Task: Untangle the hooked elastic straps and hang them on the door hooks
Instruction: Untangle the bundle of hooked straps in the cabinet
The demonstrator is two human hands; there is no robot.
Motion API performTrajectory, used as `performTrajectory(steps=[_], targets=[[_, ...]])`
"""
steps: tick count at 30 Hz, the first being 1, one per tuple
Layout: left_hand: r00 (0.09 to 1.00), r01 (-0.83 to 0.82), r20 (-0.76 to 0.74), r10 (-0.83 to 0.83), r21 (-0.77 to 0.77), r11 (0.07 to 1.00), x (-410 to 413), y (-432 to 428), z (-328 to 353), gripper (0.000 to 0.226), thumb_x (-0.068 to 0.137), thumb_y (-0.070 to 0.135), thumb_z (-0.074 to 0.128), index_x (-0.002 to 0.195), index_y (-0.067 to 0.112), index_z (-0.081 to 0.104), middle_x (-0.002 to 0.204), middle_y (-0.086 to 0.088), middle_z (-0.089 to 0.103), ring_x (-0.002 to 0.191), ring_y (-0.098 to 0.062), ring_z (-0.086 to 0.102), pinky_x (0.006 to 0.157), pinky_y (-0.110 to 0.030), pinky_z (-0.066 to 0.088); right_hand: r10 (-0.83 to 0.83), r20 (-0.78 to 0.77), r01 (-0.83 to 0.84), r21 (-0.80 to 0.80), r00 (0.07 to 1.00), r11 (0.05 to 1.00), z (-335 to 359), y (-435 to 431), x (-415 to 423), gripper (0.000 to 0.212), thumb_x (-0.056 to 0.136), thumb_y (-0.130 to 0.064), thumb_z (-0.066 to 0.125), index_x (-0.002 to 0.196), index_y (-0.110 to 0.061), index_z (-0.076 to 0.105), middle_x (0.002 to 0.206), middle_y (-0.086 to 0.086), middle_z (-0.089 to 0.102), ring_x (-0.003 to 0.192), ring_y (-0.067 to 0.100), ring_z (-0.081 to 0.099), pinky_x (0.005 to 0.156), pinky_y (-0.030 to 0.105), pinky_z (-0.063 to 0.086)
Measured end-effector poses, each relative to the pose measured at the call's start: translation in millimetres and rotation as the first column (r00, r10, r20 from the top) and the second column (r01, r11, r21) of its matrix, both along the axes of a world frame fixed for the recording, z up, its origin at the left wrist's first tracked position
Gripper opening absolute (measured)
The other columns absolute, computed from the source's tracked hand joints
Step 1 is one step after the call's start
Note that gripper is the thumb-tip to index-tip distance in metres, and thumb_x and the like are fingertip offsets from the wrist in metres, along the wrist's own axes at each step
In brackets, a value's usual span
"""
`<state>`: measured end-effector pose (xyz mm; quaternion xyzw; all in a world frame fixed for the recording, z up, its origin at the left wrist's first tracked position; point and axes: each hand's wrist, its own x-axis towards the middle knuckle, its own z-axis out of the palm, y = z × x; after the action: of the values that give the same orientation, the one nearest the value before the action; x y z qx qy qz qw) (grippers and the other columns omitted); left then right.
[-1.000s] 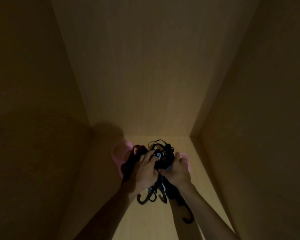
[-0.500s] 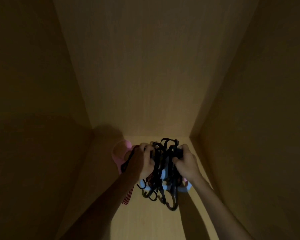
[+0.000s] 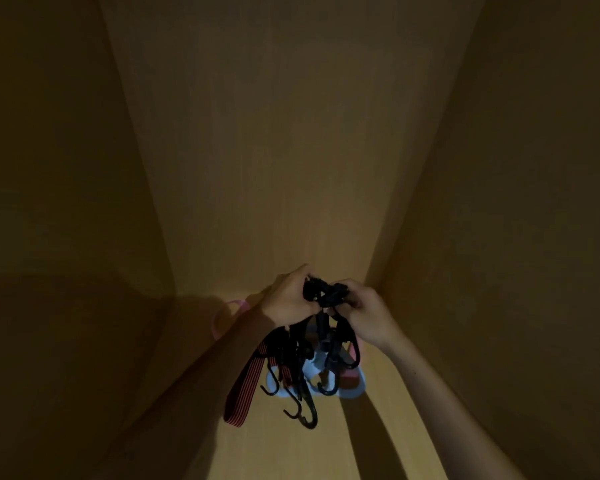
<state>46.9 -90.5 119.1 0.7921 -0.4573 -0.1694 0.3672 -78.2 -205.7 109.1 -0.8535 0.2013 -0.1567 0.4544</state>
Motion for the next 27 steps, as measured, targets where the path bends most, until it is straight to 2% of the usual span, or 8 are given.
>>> performTrajectory(steps=[4,10,15,17,20,22,25,27], targets=[[0.999,-0.019,0.04,0.017,0.068,0.997,8,7,-10,0.037,0.076,0.015,0.067,0.111,0.016,0.053,0.108,-0.005,0.063,0.099,-0.021,0.061,0.081,-0.032,0.051,0.02,-0.072,-0.023,-0.039,0.997,0.999,-2,8,0,0.032,0.092,-0.001,0.046,0.117,-0.015,0.059,0.111,0.002,0.063,0.106,0.016,0.056,0.077,0.011,0.043],[0.995,-0.065,0.087,0.056,0.112,0.992,17,12,-15,0.031,0.084,0.019,0.061,0.114,0.015,0.054,0.119,-0.004,0.053,0.11,-0.02,0.053,0.083,-0.024,0.042,0.009,-0.06,-0.015,-0.098,0.998,0.995,7,13,6,0.035,0.098,-0.011,0.042,0.131,-0.013,0.052,0.116,0.009,0.058,0.107,0.018,0.053,0.082,0.019,0.041],[0.99,0.007,-0.141,-0.002,0.033,0.999,9,12,0,0.048,0.082,0.022,0.062,0.127,0.021,0.044,0.12,0.004,0.056,0.111,-0.013,0.054,0.096,-0.028,0.045,-0.012,0.052,0.007,0.088,0.999,0.996,18,14,11,0.027,0.101,-0.02,0.037,0.119,-0.032,0.053,0.106,-0.005,0.065,0.082,0.007,0.064,0.078,0.025,0.052],[0.985,0.04,-0.17,-0.038,0.006,0.999,4,12,6,0.037,0.083,0.021,0.062,0.117,0.026,0.048,0.112,0.003,0.061,0.103,-0.014,0.059,0.087,-0.029,0.048,-0.013,0.082,0.005,0.105,0.997,0.994,24,13,11,0.031,0.101,-0.027,0.035,0.128,-0.032,0.051,0.115,-0.012,0.06,0.098,0.002,0.059,0.085,0.017,0.046],[0.989,0.022,-0.148,-0.029,-0.047,0.999,-1,9,14,0.017,0.089,0.017,0.054,0.105,0.022,0.051,0.097,0.002,0.06,0.091,-0.016,0.058,0.069,-0.021,0.044,-0.028,0.085,0.016,0.134,0.996,0.991,28,12,9,0.036,0.101,-0.037,0.033,0.133,-0.032,0.047,0.119,-0.007,0.061,0.107,0.012,0.058,0.095,0.029,0.046],[0.989,-0.002,-0.149,-0.009,-0.07,0.998,-2,8,18,0.01,0.092,0.019,0.053,0.1,0.022,0.049,0.093,0.002,0.059,0.087,-0.015,0.058,0.068,-0.023,0.044,-0.031,0.057,0.02,0.184,0.998,0.983,31,11,4,0.034,0.099,-0.036,0.038,0.132,-0.03,0.047,0.114,-0.003,0.063,0.093,0.016,0.063,0.085,0.031,0.052],[0.973,-0.062,-0.226,0.04,-0.092,0.994,-2,8,20,0.009,0.089,0.024,0.055,0.088,0.024,0.047,0.086,-0.006,0.066,0.071,-0.016,0.065,0.068,-0.033,0.051,0.018,-0.047,-0.005,0.272,0.999,0.962,37,11,-7,0.041,0.089,-0.029,0.061,0.127,-0.028,0.046,0.101,-0.007,0.063,0.073,0.003,0.061,0.058,0.013,0.049],[0.965,-0.09,-0.255,0.059,-0.113,0.989,-1,8,20,0.012,0.087,0.027,0.059,0.086,0.024,0.048,0.085,-0.006,0.066,0.062,-0.015,0.064,0.067,-0.035,0.052,0.069,-0.112,-0.038,0.253,0.991,0.967,35,9,-11,0.054,0.079,-0.027,0.074,0.125,-0.027,0.047,0.093,-0.007,0.063,0.074,-0.001,0.06,0.057,0.01,0.047]])
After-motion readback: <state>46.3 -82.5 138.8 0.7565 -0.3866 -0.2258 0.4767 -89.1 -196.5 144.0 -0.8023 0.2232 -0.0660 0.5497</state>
